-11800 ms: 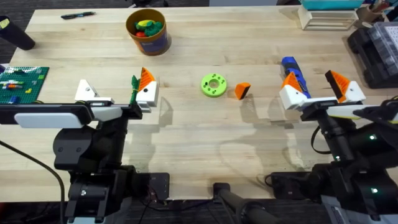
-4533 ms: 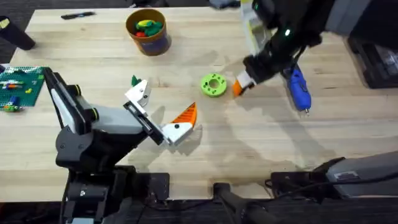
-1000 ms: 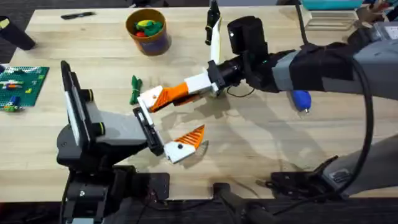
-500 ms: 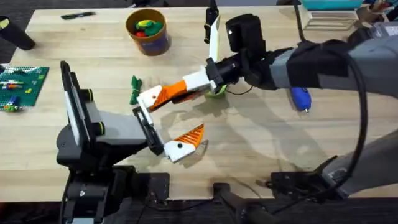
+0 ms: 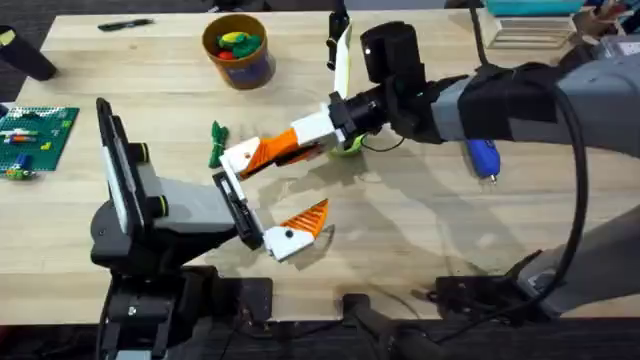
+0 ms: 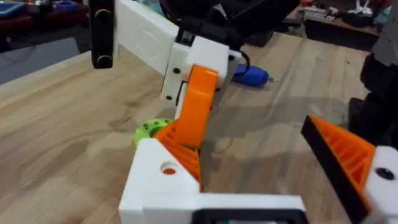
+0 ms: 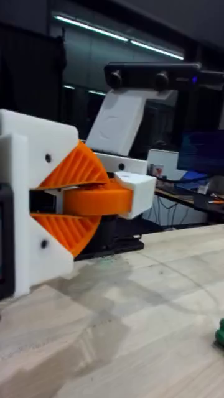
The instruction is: Pick up the gripper from the table and insert it into the empty holder that is missing its gripper. Then pick up a screw, insert it into the mounting hole, and use the screwdriver to tighten it. Finally, clean up the table by picking up the vegetable and placing it into the bucket.
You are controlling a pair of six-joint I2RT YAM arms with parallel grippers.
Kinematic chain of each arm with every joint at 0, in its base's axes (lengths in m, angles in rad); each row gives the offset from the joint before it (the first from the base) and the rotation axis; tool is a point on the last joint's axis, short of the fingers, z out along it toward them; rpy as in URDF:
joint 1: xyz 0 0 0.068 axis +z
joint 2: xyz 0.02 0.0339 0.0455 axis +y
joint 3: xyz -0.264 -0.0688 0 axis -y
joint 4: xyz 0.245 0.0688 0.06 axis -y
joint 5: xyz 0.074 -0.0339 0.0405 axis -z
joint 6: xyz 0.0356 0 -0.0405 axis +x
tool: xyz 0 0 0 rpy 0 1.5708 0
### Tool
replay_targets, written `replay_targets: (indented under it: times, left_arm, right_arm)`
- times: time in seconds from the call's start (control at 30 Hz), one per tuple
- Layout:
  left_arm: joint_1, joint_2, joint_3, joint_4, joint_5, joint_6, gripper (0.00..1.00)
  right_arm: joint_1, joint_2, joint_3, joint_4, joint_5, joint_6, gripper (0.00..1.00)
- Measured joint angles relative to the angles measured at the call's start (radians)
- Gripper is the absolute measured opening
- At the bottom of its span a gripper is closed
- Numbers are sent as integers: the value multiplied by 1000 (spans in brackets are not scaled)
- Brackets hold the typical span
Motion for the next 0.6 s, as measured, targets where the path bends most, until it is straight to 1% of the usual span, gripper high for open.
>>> replay_targets:
  times: [0.1,0.23,0.27,0.3,0.4,0.5,0.6]
  left_arm:
    - [0,0,0,-1,16,0,986]
    - [-6,0,0,-3,32,1,986]
    - [-6,0,0,-4,35,3,986]
    - [-6,0,0,-4,39,5,986]
    - [-6,0,0,-4,49,8,985]
    - [-12,0,0,-7,67,8,985]
    - [-13,0,0,-8,75,8,985]
  right_arm:
    - [4,0,0,0,10,1,187]
    - [5,4,0,-1,21,1,291]
    - [5,5,0,-2,21,2,331]
    - [4,10,0,-2,21,1,415]
    - [-2,11,0,-1,23,1,540]
    - [-10,11,1,2,23,2,607]
    - [-25,11,2,2,21,3,651]
